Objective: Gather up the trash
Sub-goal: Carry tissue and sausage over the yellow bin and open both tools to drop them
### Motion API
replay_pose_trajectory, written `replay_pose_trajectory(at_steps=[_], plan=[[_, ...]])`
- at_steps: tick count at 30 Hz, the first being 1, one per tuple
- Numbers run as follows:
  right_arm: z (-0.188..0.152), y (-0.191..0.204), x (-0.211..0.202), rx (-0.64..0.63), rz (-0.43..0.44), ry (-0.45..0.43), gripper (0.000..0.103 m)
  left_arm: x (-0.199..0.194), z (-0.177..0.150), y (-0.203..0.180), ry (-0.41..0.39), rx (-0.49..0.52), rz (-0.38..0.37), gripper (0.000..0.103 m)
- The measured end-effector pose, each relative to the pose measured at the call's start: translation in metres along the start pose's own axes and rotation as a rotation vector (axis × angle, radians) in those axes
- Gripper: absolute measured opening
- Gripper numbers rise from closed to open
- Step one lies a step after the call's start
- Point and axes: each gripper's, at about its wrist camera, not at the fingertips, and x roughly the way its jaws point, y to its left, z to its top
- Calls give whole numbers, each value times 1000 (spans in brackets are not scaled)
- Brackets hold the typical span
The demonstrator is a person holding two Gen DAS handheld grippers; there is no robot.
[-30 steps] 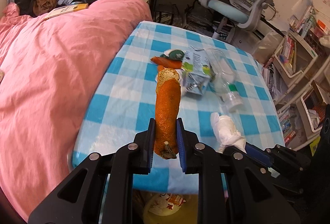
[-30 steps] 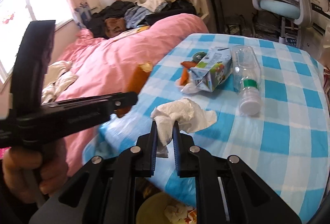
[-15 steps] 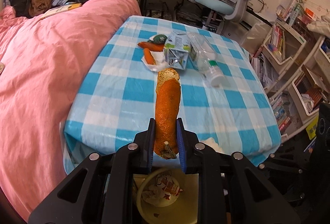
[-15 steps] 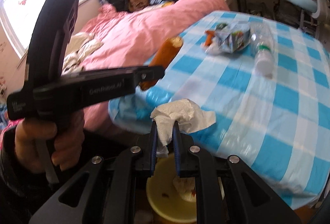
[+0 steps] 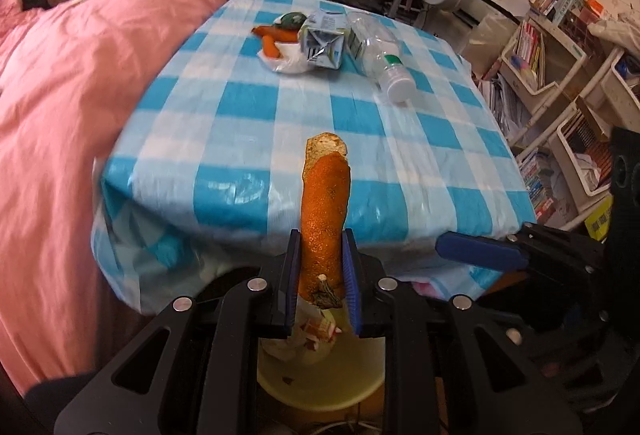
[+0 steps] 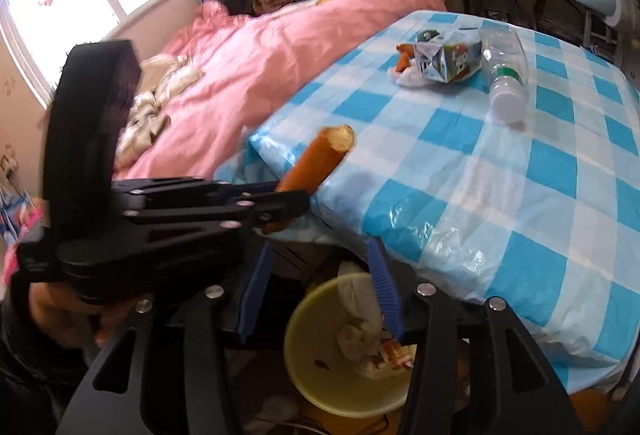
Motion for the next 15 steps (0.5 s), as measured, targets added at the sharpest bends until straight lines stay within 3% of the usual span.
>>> replay_pose_trajectory(at_steps=[5, 11, 15], plan=[[-3, -4, -6, 5, -29, -13, 61, -4, -12, 6, 15, -31, -18, 19], [-8, -26, -18, 64, -107, -65, 62, -6, -18, 7, 26, -52, -2, 19], [-9, -35, -27, 112, -95, -118, 62, 1, -34, 0, 109, -36, -7, 21]])
